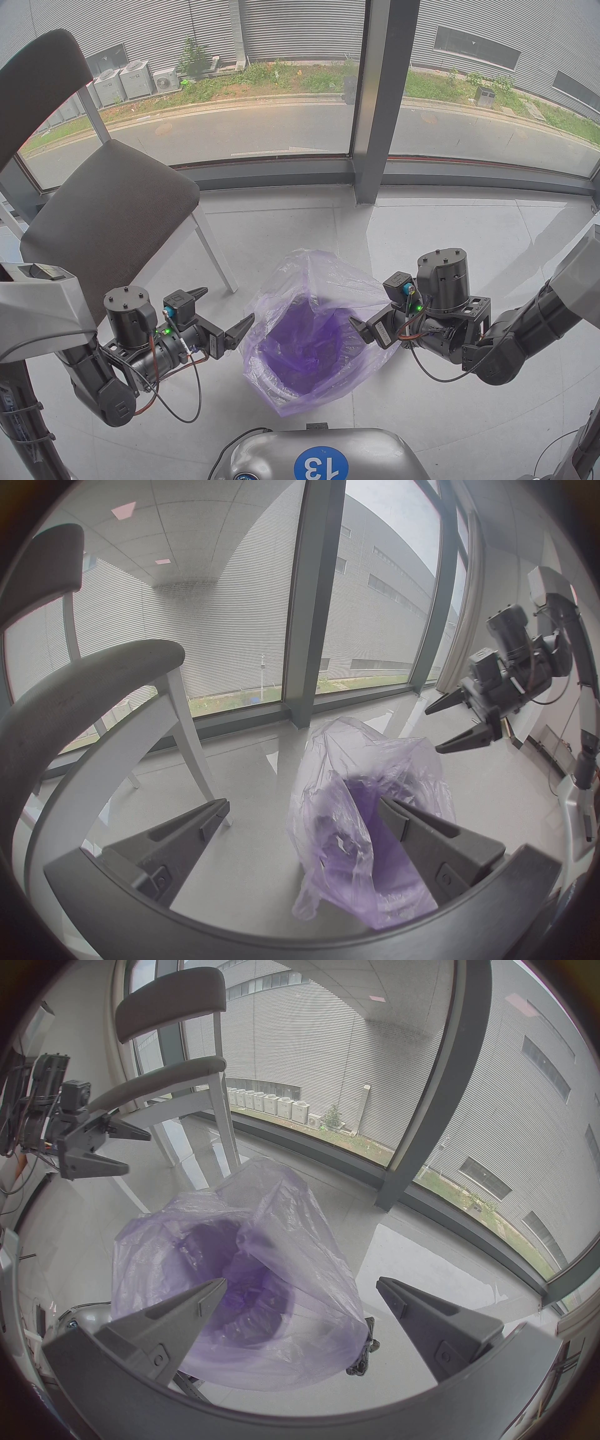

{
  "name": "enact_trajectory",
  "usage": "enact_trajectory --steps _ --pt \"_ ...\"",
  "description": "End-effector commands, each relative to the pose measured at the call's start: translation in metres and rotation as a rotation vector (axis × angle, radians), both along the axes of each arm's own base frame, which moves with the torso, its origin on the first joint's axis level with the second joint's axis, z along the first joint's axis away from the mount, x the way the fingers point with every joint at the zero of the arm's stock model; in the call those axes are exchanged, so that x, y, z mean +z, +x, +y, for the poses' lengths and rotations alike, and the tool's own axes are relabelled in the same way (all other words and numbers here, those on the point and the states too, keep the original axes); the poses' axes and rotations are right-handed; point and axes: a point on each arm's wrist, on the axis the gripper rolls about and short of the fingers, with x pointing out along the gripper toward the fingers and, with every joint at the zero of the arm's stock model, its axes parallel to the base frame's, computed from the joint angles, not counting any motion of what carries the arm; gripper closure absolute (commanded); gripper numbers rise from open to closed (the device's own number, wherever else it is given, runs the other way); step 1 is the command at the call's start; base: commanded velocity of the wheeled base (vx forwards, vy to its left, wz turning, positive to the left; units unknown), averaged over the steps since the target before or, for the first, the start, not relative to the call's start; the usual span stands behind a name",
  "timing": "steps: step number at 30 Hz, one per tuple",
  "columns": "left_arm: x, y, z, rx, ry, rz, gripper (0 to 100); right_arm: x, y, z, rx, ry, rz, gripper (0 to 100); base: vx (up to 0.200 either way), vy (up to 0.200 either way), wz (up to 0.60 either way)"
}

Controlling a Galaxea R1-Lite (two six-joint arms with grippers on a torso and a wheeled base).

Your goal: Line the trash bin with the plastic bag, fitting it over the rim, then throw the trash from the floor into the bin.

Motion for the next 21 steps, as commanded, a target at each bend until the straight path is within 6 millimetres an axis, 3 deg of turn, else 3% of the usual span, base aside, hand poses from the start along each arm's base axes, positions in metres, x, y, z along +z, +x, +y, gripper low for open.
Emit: enact_trajectory --steps 1,7,21 --pt "-0.006 0.007 -0.021 -0.022 0.01 0.004 0 -0.01 0.003 0.01 0.011 -0.009 0.016 0 0.0 0.0 0.0" --pt "-0.024 0.006 -0.034 -0.047 0.08 0.064 0 -0.026 0.012 0.013 0.003 -0.03 0.041 0 0.0 0.0 0.0" --pt "-0.04 0.055 -0.045 0.022 0.105 0.032 0 -0.03 0.052 0.004 -0.066 -0.018 0.001 0 0.0 0.0 0.0"
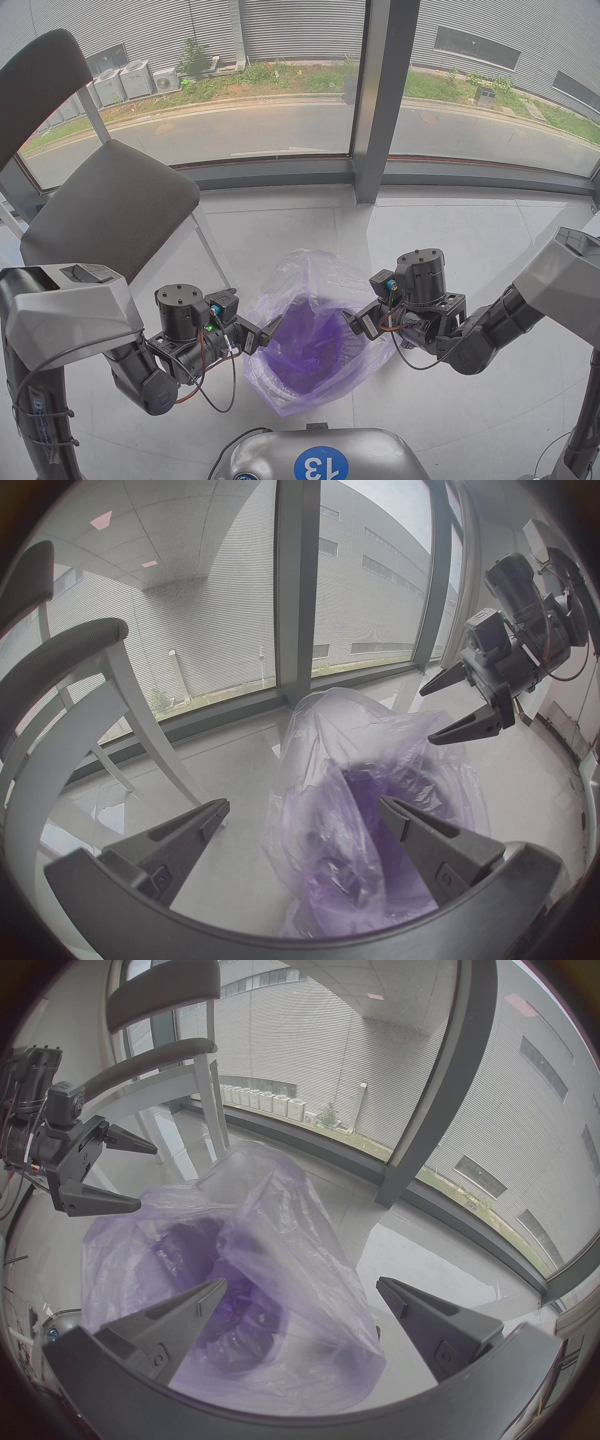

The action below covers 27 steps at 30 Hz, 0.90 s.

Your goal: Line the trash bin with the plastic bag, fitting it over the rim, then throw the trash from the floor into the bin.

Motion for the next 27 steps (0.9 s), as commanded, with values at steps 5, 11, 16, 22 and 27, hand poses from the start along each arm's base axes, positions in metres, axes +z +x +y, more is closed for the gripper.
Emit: enact_trajectory --steps 5,11,16,22,27 --pt "-0.018 0.028 -0.006 0.016 0.005 0.01 0 -0.011 0.021 -0.004 -0.031 -0.008 -0.003 0 0.0 0.0 0.0" --pt "-0.016 0.045 0.001 0.045 0.003 0.01 0 -0.01 0.029 -0.004 -0.042 0.001 -0.017 0 0.0 0.0 0.0" --pt "-0.007 0.063 0.017 0.09 -0.015 -0.02 0 -0.01 0.038 -0.006 -0.054 0.01 -0.03 0 0.0 0.0 0.0" --pt "-0.007 0.069 0.023 0.109 -0.013 -0.013 0 -0.009 0.045 -0.007 -0.064 0.02 -0.043 0 0.0 0.0 0.0" --pt "-0.016 0.076 0.02 0.108 -0.011 -0.009 0 -0.007 0.048 -0.008 -0.07 0.025 -0.051 0 0.0 0.0 0.0"
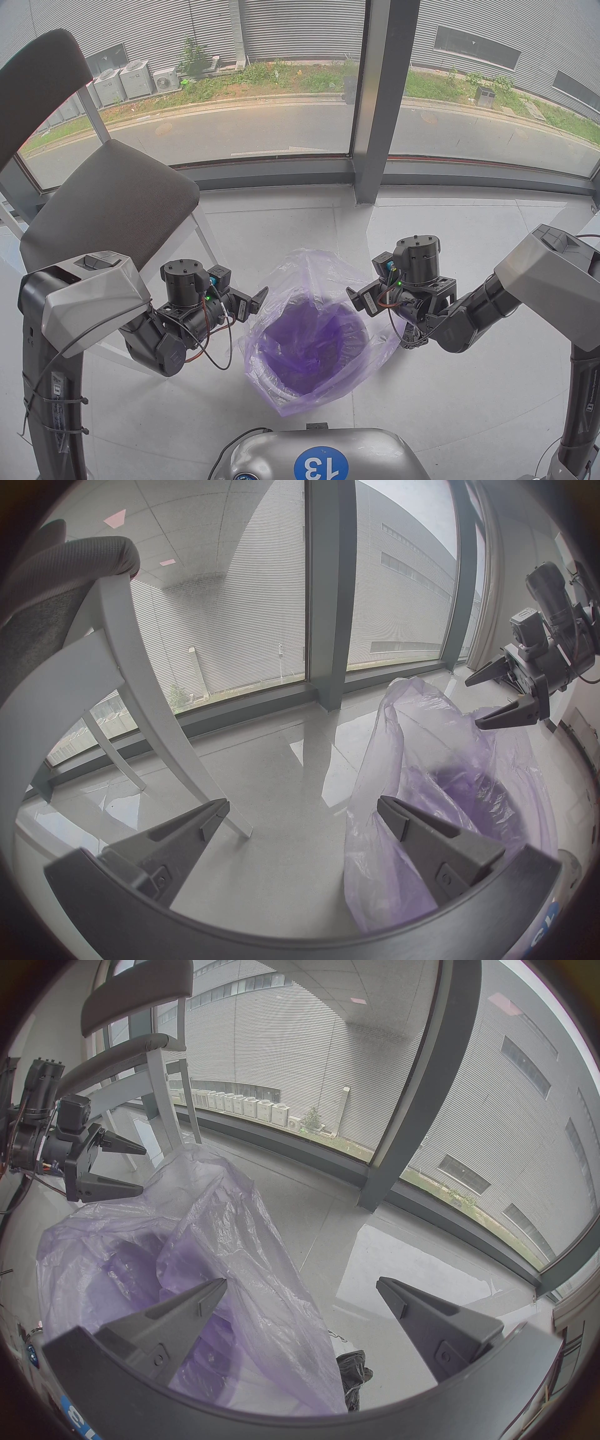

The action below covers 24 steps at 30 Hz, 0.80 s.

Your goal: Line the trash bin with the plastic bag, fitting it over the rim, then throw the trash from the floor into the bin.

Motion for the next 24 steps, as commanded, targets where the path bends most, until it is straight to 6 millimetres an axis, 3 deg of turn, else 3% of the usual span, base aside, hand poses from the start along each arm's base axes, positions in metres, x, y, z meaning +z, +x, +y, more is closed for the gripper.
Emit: enact_trajectory --steps 1,6,14,24 --pt "-0.01 0.008 -0.003 0.001 -0.001 0.005 0 -0.001 0.004 -0.002 -0.009 0.0 -0.001 0 0.0 0.0 0.0" --pt "-0.018 0.02 -0.001 0.013 0.003 0.016 0 -0.002 0.008 -0.005 -0.019 0.002 -0.004 0 0.0 0.0 0.0" --pt "-0.019 0.044 0.006 0.048 0.001 0.028 0 -0.013 0.033 -0.01 -0.051 0.02 -0.016 0 0.0 0.0 0.0" --pt "-0.047 0.047 0.015 0.068 0.018 0.086 0 -0.039 0.046 -0.014 -0.072 0.006 0.016 0 0.0 0.0 0.0"
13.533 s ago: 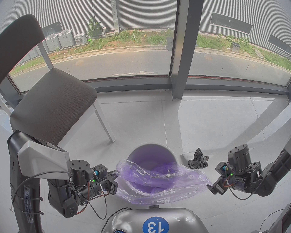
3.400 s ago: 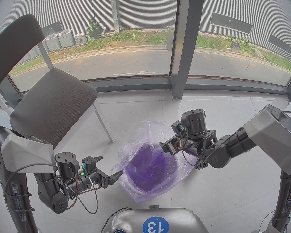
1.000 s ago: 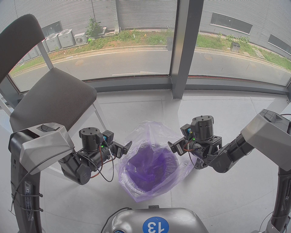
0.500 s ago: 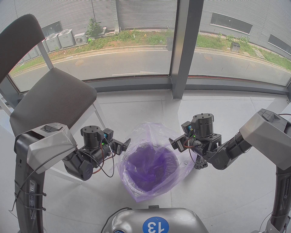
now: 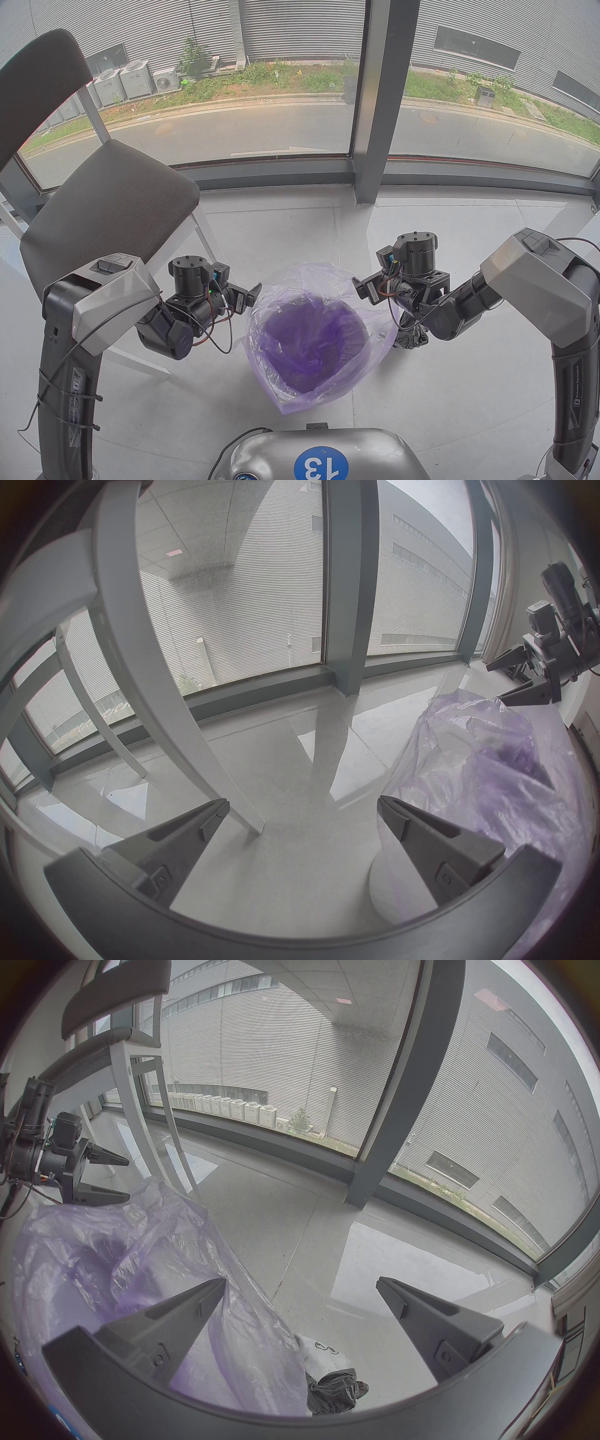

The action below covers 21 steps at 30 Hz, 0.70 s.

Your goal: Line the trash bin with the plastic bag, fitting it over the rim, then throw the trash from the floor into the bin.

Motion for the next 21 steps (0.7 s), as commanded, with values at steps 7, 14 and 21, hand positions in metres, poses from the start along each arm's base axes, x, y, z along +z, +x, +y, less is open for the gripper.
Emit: enact_trajectory --steps 7,14,21 --pt "-0.044 0.001 0.006 0.012 0.022 0.082 0 -0.033 0.009 -0.001 -0.012 -0.021 0.048 0 0.0 0.0 0.0" --pt "-0.066 -0.001 0.016 0.03 0.038 0.119 0 -0.045 0.013 0.0 -0.014 -0.022 0.063 0 0.0 0.0 0.0" --pt "-0.056 0.004 0.022 0.045 0.023 0.075 0 -0.029 0.012 -0.001 -0.019 0.001 0.037 0 0.0 0.0 0.0"
